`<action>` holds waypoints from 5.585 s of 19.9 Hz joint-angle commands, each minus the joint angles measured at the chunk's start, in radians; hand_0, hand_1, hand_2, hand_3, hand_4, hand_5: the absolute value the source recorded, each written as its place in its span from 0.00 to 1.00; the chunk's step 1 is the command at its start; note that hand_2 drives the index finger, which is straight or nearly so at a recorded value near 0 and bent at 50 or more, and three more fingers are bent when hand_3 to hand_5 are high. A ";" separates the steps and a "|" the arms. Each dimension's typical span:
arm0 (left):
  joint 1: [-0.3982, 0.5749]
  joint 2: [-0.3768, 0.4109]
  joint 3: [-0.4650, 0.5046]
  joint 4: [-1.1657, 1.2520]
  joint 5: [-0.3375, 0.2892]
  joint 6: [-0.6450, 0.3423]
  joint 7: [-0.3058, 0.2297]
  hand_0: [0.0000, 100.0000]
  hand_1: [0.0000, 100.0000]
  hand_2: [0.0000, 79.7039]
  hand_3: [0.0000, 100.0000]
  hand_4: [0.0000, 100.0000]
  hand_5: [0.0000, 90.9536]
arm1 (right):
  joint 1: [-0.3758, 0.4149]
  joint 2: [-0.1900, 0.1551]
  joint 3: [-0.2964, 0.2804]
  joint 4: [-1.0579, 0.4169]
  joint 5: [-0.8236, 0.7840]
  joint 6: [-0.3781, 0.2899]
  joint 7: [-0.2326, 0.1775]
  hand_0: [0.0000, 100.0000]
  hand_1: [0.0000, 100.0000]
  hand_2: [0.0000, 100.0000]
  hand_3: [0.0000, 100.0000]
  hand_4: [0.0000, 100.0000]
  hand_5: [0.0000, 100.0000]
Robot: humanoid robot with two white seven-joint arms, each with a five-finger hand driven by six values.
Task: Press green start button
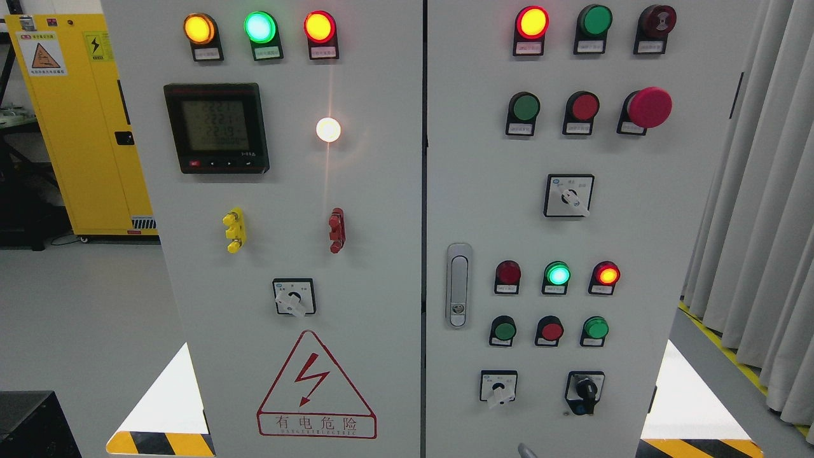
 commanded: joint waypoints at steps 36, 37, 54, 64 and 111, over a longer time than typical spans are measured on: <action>0.000 0.000 0.000 0.000 0.000 0.000 -0.003 0.12 0.56 0.00 0.00 0.00 0.00 | -0.312 -0.009 -0.238 0.140 0.896 0.001 0.020 0.67 0.87 0.00 1.00 1.00 1.00; 0.000 0.000 0.000 0.000 0.000 0.000 -0.003 0.12 0.56 0.00 0.00 0.00 0.00 | -0.326 -0.009 -0.240 0.151 0.896 0.003 0.020 0.67 0.87 0.00 1.00 1.00 1.00; 0.000 0.000 0.000 0.000 0.000 0.000 -0.003 0.12 0.56 0.00 0.00 0.00 0.00 | -0.445 -0.011 -0.235 0.212 0.896 0.023 0.053 0.69 0.88 0.00 1.00 1.00 1.00; 0.000 0.000 -0.001 0.000 0.000 0.000 -0.002 0.12 0.56 0.00 0.00 0.00 0.00 | -0.449 -0.011 -0.227 0.211 0.897 0.021 0.056 0.70 0.87 0.00 1.00 1.00 1.00; 0.000 0.000 0.000 0.000 0.000 0.000 -0.003 0.12 0.56 0.00 0.00 0.00 0.00 | -0.498 -0.008 -0.229 0.269 0.912 0.023 0.082 0.77 0.87 0.00 1.00 1.00 1.00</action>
